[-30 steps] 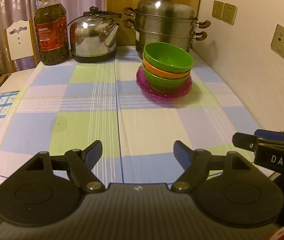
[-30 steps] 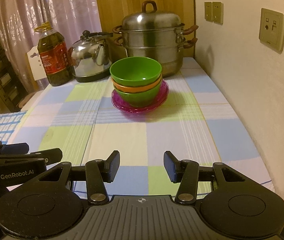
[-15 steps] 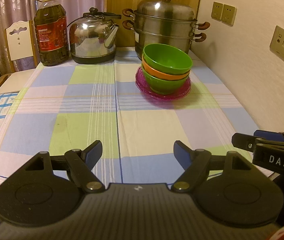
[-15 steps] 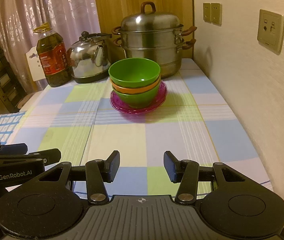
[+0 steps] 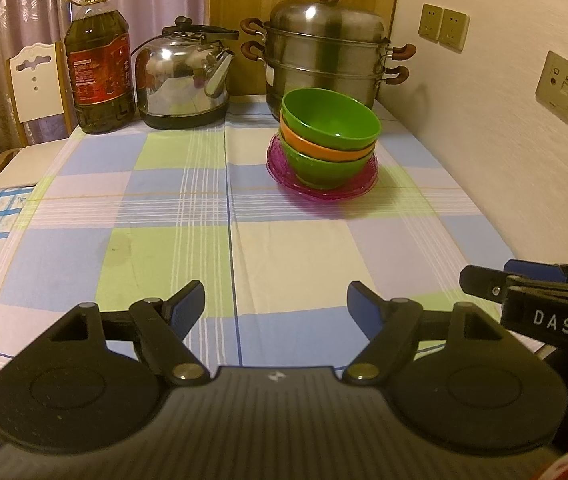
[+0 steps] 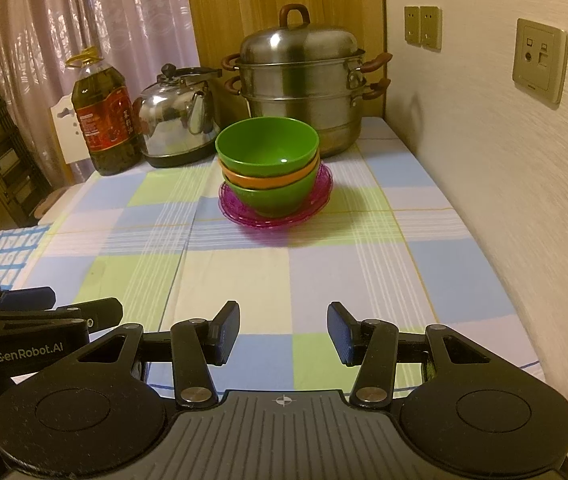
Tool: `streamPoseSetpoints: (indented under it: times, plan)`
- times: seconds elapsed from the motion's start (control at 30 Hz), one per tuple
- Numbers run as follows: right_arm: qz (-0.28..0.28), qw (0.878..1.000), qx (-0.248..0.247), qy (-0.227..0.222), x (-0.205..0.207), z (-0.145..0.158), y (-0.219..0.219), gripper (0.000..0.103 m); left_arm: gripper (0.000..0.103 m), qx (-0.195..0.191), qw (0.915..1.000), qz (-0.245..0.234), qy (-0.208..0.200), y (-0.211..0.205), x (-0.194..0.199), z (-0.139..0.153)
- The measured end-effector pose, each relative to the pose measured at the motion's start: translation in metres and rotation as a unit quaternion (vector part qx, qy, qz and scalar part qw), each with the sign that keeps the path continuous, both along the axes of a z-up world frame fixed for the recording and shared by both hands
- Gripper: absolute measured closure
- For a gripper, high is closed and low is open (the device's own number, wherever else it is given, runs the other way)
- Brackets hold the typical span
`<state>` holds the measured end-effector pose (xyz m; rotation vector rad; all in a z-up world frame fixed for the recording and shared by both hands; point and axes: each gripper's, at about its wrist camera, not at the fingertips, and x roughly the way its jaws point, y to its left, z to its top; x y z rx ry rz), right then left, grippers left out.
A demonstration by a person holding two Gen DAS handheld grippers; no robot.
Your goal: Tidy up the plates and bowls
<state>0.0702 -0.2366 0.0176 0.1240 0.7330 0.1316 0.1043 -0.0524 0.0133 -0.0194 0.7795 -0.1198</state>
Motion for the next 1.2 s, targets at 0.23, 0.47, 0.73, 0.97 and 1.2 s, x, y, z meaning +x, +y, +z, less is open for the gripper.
streamPoseSetpoints:
  times: [0.23, 0.47, 0.73, 0.97, 1.2]
  plan:
    - [0.000, 1.000, -0.001, 0.000, 0.0000, 0.0000, 0.0001, 0.054, 0.026, 0.000, 1.0000, 0.000, 0.001, 0.0001, -0.0003, 0.0008]
    - [0.000, 1.000, 0.000, -0.001, -0.0001, 0.0002, 0.0004, 0.054, 0.026, 0.000, 1.0000, 0.000, 0.000, 0.0000, -0.0004, 0.0009]
    - [0.000, 1.000, -0.001, -0.002, 0.0000, 0.0016, 0.0006, 0.054, 0.026, 0.000, 1.0000, 0.000, 0.001, -0.0001, -0.0003, 0.0009]
    - [0.001, 1.000, -0.001, -0.002, 0.0000, 0.0015, 0.0006, 0.054, 0.026, -0.001, 1.0000, 0.000, 0.001, -0.0004, -0.0005, 0.0008]
    - [0.000, 1.000, 0.000, -0.002, 0.0007, 0.0032, 0.0008, 0.054, 0.026, 0.000, 1.0000, 0.000, 0.000, -0.0007, -0.0006, 0.0013]
